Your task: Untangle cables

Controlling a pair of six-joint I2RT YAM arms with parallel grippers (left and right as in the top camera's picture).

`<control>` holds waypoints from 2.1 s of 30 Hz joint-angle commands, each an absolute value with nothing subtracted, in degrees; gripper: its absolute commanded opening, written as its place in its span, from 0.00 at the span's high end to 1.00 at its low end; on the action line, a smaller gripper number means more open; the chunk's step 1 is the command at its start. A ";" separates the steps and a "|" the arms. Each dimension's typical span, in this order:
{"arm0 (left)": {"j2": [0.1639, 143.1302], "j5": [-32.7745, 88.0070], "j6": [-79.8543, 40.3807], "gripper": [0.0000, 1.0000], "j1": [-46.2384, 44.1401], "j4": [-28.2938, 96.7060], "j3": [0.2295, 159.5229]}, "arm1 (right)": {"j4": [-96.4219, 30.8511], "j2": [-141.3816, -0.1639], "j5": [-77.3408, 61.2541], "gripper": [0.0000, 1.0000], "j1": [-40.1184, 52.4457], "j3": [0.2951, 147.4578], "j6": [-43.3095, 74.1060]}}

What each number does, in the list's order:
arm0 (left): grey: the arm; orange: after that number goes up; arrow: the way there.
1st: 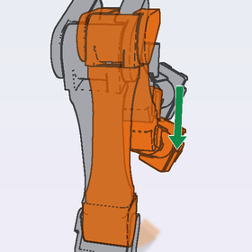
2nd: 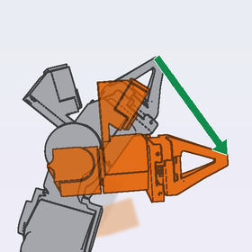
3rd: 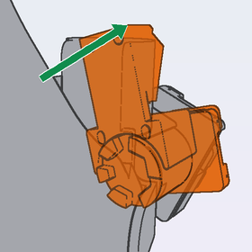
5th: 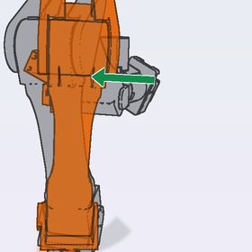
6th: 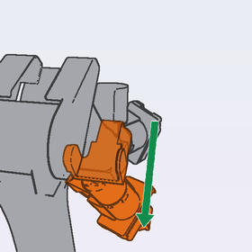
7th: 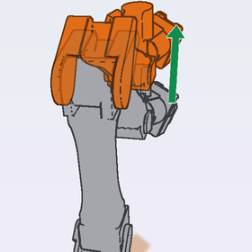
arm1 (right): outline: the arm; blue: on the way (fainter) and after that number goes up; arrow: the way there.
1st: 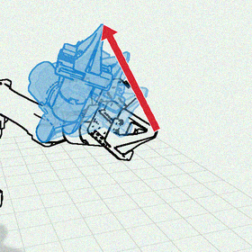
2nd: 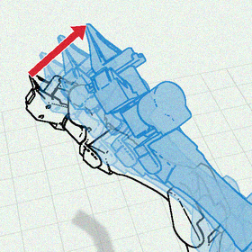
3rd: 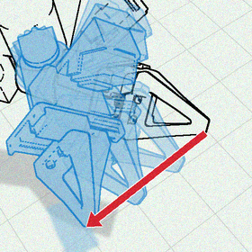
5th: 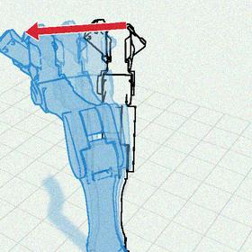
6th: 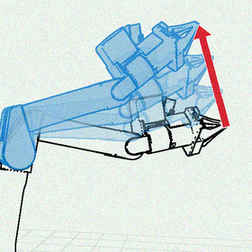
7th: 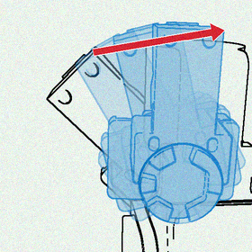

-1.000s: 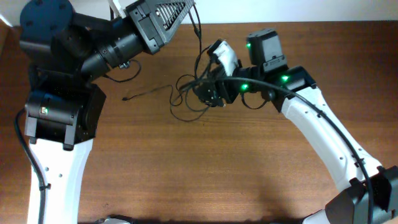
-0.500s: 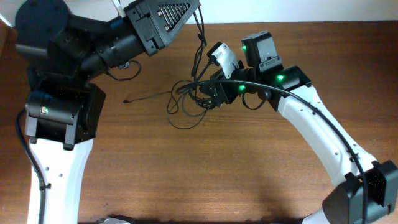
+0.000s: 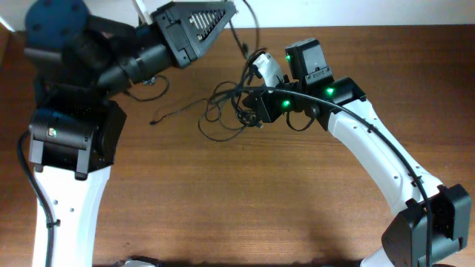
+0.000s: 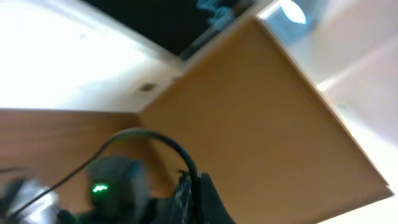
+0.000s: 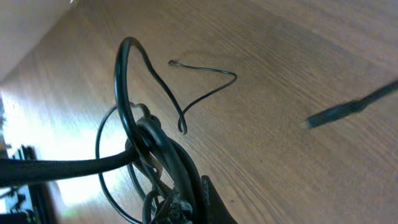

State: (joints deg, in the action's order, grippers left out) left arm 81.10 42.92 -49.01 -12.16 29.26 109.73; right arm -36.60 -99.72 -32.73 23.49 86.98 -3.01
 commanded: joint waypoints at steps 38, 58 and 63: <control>84.33 -56.49 -35.99 1.00 -3.11 68.77 110.52 | -49.10 -100.22 0.45 0.96 17.43 86.74 31.16; 88.84 -46.81 -37.08 1.00 3.66 71.66 110.30 | -46.89 -100.22 -13.10 0.91 4.05 86.80 33.54; 89.89 -39.16 -37.01 1.00 3.66 71.24 110.30 | -46.92 -100.22 -16.38 0.96 4.10 86.80 33.52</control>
State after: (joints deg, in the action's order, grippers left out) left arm 89.71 -40.51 -36.86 2.42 71.37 109.82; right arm -46.92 -99.72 -17.06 5.65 86.98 33.06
